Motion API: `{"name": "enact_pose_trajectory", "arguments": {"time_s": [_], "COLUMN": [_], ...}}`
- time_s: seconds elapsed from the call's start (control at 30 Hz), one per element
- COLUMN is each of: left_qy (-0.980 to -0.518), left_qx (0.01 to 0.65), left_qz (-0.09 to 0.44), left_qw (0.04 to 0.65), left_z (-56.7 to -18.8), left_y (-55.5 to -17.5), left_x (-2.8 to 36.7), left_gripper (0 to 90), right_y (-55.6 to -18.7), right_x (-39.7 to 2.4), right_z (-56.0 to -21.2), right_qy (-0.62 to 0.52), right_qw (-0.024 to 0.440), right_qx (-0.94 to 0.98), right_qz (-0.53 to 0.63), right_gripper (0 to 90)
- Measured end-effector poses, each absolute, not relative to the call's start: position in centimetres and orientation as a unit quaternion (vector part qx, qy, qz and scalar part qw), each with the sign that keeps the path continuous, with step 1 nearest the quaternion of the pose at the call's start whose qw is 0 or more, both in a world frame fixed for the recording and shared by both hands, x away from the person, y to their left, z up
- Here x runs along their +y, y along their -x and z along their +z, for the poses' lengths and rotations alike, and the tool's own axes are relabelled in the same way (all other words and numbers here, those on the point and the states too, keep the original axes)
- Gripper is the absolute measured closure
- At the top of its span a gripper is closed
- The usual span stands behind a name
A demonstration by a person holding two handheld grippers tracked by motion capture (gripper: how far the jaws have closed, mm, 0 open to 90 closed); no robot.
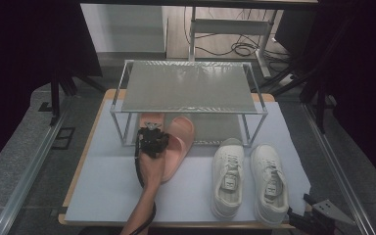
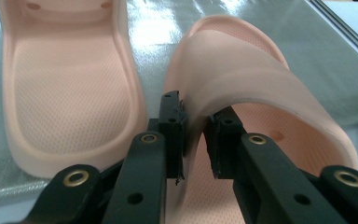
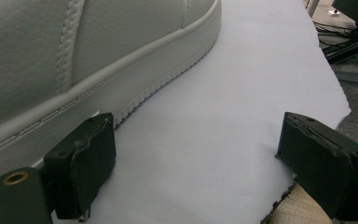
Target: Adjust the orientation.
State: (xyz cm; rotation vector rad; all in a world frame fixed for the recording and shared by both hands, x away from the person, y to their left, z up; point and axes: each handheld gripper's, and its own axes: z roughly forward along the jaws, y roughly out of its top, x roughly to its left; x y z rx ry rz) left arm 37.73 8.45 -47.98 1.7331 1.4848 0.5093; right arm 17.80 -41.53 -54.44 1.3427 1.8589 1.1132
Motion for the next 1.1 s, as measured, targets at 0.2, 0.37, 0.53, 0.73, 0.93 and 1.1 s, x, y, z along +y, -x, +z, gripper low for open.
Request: {"name": "enact_pose_trajectory", "arguments": {"time_s": [0.2, 0.37, 0.53, 0.73, 0.93, 1.1], "left_qy": [-0.668, -0.665, -0.681, -0.705, -0.728, -0.744], "left_qx": [0.596, 0.597, 0.58, 0.552, 0.52, 0.499], "left_qz": [0.21, 0.189, 0.178, 0.184, 0.185, 0.172], "left_qw": [0.393, 0.408, 0.41, 0.405, 0.406, 0.409], "left_z": [-48.1, -48.5, -48.0, -47.1, -46.7, -46.5], "left_y": [-38.5, -38.6, -38.1, -36.5, -34.3, -32.9], "left_x": [8.1, 8.7, 9.1, 9.7, 10.9, 11.9], "left_gripper": [76.8, 72.8, 65.1, 61.8, 63.0, 69.6], "right_y": [-17.8, -17.8, -17.8, -17.8, -17.8, -17.8], "right_x": [-41.5, -41.6, -41.6, -41.5, -41.5, -41.5], "right_z": [-54.4, -54.4, -54.4, -54.4, -54.4, -54.4], "right_qy": [-0.504, -0.503, -0.503, -0.503, -0.504, -0.503], "right_qw": [0.292, 0.291, 0.291, 0.291, 0.292, 0.292], "right_qx": [0.698, 0.698, 0.698, 0.698, 0.698, 0.698], "right_qz": [0.418, 0.418, 0.418, 0.418, 0.418, 0.418], "right_gripper": [11.6, 11.7, 11.6, 11.6, 11.6, 11.6]}}
